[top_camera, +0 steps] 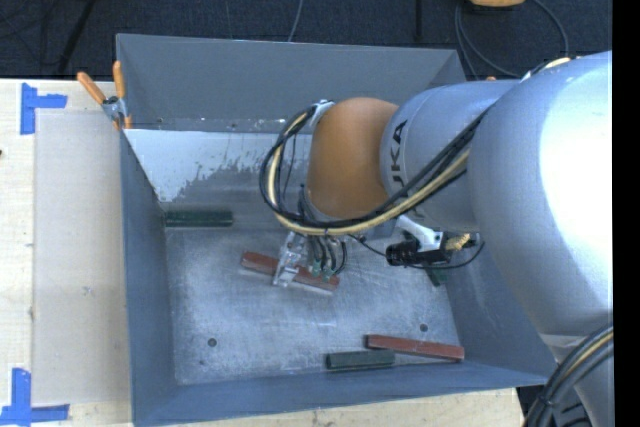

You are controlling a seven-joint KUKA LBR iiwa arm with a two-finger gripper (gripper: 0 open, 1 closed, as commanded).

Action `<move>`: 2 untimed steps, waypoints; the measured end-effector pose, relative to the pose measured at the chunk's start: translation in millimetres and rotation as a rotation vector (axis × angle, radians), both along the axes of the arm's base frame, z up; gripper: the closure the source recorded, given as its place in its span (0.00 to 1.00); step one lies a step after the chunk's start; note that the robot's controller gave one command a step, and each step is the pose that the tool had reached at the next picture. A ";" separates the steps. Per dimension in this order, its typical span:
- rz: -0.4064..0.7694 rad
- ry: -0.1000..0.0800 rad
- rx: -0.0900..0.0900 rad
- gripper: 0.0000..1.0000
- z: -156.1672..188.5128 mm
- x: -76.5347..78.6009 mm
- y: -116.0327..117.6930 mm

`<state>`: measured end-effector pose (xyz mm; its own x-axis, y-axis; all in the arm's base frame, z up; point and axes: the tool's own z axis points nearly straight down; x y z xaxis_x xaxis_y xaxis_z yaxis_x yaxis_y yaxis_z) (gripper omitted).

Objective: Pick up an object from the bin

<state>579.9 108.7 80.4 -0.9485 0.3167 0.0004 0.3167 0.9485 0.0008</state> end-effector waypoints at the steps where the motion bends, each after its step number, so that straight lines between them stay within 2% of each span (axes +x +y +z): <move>1: 0.000 0.002 0.000 1.00 13.9 -0.8 -0.3; 2: 0.000 -0.001 0.000 1.00 23.4 0.1 -0.1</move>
Offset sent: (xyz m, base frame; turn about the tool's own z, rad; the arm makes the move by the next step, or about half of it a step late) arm 0.0001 0.0003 0.0281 0.0000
